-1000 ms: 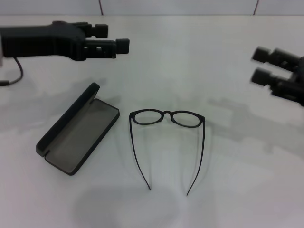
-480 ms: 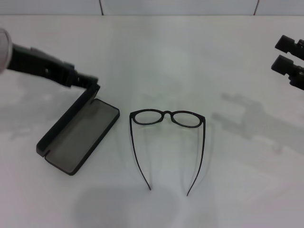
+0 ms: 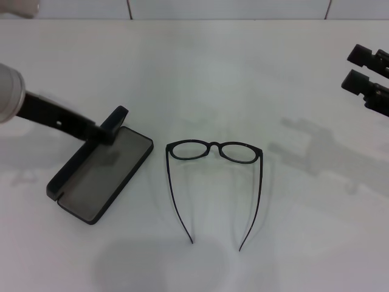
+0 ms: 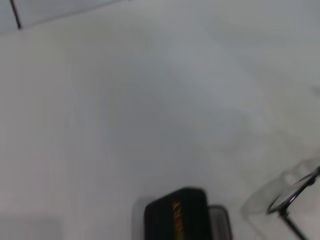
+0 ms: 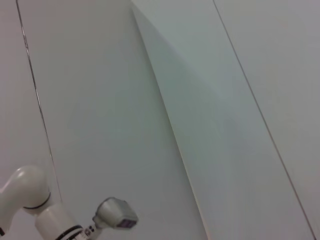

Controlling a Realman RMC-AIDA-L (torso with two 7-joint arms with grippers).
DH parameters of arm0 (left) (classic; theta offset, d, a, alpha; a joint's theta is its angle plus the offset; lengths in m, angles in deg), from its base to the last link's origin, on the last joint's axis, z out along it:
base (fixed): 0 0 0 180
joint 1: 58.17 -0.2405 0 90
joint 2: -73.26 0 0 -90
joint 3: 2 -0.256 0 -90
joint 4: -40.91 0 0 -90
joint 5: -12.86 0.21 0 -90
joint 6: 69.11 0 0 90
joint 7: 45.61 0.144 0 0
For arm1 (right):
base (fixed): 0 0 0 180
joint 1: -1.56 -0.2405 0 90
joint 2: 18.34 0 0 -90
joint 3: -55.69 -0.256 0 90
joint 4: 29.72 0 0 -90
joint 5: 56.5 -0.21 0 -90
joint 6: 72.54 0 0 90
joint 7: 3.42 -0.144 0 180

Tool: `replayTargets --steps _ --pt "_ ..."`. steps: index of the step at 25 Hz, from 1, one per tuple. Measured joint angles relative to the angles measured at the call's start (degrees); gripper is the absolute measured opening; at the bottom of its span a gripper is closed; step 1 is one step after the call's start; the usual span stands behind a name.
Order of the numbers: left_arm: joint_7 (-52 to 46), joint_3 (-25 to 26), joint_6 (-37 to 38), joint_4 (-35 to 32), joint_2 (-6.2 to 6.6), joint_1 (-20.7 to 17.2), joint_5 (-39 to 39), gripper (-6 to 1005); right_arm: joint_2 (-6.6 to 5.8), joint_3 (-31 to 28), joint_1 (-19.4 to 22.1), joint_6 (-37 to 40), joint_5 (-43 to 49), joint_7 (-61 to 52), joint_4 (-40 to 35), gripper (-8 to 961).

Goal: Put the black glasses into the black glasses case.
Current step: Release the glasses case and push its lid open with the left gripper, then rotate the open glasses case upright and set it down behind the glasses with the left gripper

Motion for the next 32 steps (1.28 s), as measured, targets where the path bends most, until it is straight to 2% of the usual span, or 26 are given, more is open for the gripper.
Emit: replayTargets --steps 5,10,14,25,32 --pt "0.1 -1.7 -0.1 3.7 -0.02 1.7 5.1 672 0.12 -0.1 0.1 -0.1 0.0 0.1 0.1 709" --pt "-1.1 -7.8 -0.1 4.0 -0.10 2.2 10.2 659 0.22 -0.3 0.3 -0.2 0.1 0.1 0.3 707" --pt "-1.3 -10.8 -0.1 3.2 -0.14 2.3 11.1 649 0.35 -0.3 0.4 -0.2 0.1 0.2 0.3 706" --pt "-2.6 -11.3 -0.1 1.1 -0.11 2.9 11.3 259 0.65 -0.3 0.8 -0.3 0.1 1.1 0.5 703" --pt "-2.7 -11.3 -0.8 -1.3 -0.07 3.0 11.4 231 0.73 0.0 0.8 0.0 0.5 1.4 0.3 701"
